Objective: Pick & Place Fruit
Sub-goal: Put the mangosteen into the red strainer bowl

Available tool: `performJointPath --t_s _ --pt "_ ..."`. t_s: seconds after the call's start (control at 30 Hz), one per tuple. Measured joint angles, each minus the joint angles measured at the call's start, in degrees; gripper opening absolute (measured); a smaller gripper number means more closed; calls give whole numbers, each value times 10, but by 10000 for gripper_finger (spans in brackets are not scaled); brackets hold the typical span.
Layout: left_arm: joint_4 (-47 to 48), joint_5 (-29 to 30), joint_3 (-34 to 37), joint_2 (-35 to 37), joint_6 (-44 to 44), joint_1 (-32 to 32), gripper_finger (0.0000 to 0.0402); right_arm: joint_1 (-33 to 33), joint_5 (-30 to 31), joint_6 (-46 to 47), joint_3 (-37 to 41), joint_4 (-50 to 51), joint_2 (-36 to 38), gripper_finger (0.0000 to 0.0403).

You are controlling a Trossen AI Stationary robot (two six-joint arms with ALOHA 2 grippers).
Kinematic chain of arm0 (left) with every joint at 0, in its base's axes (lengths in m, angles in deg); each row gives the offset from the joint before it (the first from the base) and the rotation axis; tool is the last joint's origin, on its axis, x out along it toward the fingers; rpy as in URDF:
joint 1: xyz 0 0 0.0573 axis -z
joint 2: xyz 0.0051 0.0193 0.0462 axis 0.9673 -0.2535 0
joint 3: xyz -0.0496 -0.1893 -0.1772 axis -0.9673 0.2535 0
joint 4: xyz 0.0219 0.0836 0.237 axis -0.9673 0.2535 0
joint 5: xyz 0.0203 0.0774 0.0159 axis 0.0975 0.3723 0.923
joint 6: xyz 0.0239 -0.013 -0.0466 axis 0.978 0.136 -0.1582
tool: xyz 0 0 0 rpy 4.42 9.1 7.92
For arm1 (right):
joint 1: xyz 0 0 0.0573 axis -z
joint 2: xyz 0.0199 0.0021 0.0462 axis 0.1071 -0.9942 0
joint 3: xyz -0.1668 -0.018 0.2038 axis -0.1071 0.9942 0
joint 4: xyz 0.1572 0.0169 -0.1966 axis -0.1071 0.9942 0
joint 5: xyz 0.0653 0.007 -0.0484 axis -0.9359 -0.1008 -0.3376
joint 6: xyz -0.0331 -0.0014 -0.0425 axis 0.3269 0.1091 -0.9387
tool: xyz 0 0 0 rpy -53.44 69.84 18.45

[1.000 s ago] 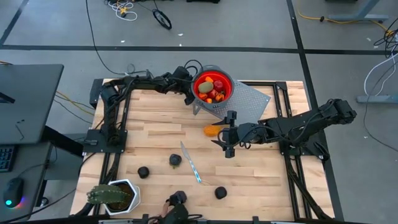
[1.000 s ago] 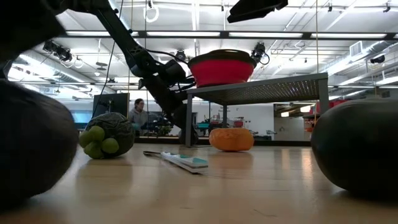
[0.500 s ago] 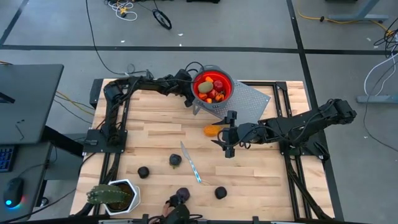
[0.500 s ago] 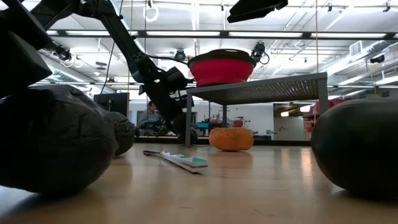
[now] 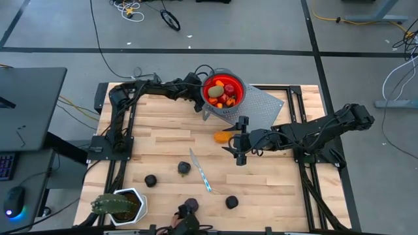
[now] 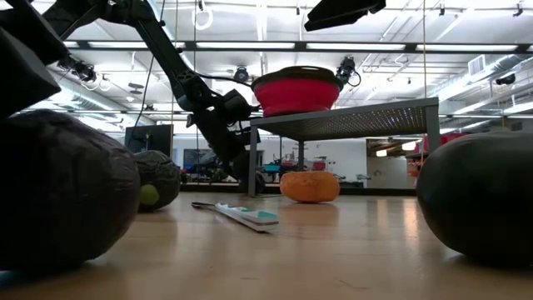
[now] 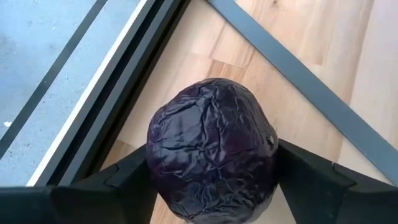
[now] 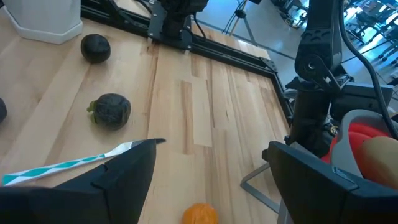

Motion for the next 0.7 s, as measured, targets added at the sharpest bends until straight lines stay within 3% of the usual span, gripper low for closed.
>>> performJointPath --t_s 0.23,0.57,0.7 --pt "44 45 1 22 -4 -5 278 0 1 0 0 5 0 318" --pt "129 79 1 161 -26 -11 276 0 1 0 0 5 0 318" --pt "160 156 1 222 -25 -9 282 0 1 6 0 5 0 318"
